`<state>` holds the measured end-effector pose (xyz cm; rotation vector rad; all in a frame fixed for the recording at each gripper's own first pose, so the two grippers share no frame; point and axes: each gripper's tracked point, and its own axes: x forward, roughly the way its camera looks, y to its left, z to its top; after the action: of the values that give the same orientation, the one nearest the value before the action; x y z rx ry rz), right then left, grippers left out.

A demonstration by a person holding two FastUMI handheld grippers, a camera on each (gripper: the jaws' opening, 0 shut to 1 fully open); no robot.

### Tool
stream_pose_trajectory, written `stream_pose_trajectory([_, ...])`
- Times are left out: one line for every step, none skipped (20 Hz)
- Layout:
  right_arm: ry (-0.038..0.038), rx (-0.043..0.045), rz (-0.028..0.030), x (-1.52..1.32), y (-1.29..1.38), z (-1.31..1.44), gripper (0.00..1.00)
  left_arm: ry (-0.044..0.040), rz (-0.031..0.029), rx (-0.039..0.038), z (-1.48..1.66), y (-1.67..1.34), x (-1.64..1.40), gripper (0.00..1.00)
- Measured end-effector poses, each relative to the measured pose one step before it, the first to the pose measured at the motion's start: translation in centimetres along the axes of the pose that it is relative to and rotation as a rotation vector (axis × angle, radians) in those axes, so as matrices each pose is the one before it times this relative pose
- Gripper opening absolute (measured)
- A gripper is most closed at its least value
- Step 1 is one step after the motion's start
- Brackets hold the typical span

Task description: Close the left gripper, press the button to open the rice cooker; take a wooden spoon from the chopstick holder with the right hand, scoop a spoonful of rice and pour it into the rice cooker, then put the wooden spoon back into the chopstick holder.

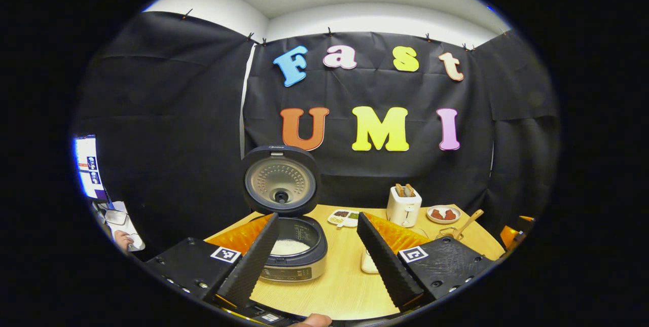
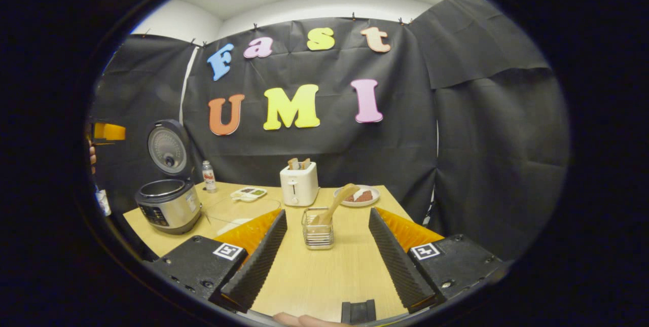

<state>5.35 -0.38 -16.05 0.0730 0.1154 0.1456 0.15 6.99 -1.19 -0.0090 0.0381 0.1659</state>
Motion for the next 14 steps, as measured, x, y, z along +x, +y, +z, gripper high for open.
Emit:
stream_pose_trajectory([0.00898,0.01254,0.01008,0.915,0.19,-0.391,1.0,-0.01086,-0.01618,0.00268,-0.298,-0.544,-0.763,1.0])
stream_pose_trajectory([0.012,0.0122,0.0093,0.733,0.103,-0.418,1.0,-0.00772,-0.01787,0.00202,-0.34,-0.657,-0.599,1.0])
stream_pose_trajectory([0.00419,0.01144,0.01058,0.848,0.101,-0.276,1.0,-0.00323,-0.03233,-0.00218,-0.623,-0.812,-0.627,0.97])
stream_pose_trajectory([0.00428,0.01,-0.00314,1.033,-0.255,-0.18,1.0,0.00578,-0.02896,-0.0062,-0.843,-0.907,-0.514,0.97])
stream_pose_trajectory([0.00313,0.00688,-0.01065,1.109,-0.557,-0.473,1.0,-0.00515,-0.00631,-0.00233,-0.498,0.006,-0.536,0.98])
stream_pose_trajectory([0.00523,0.00591,-0.01239,1.311,-0.414,-0.331,1.0,-0.00586,-0.00206,0.00309,-0.483,0.09,-0.376,0.97])
stream_pose_trajectory([0.01082,0.00348,-0.01189,1.401,-0.304,-0.572,1.0,-0.00163,-0.0001,0.01073,-0.705,-0.091,-0.276,0.97])
stream_pose_trajectory([0.01465,0.01342,-0.01019,1.62,-0.32,-0.437,1.0,-0.00148,0.0084,0.01727,-0.6,0.028,-0.176,0.96])
stream_pose_trajectory([0.0121,0.01835,0.00872,1.323,0.053,-0.327,1.0,0.00178,0.01429,0.02081,-0.653,0.222,-0.154,0.96])
stream_pose_trajectory([0.0178,0.02438,0.00402,1.577,-0.043,-0.364,1.0,-0.00205,0.01304,0.02629,-0.471,0.126,-0.08,0.96])
stream_pose_trajectory([0.004,0.01887,0.00148,1.309,-0.387,-0.095,0.99,-0.00987,0.01103,0.02455,-0.128,0.063,-0.233,0.96])
stream_pose_trajectory([0.01004,0.01245,-0.00823,1.443,-0.384,-0.106,1.0,-0.01843,0.00788,0.0193,0.119,0.094,-0.136,0.96])
stream_pose_trajectory([0.01039,0.00664,-0.01645,1.492,-0.658,-0.295,1.0,-0.01163,0.00729,0.01247,0.051,0.133,-0.244,0.96])
stream_pose_trajectory([0.01049,0.00278,-0.01075,1.317,-0.34,-0.16,1.0,-0.00348,0.01273,0.00222,-0.099,0.332,0.006,0.96])
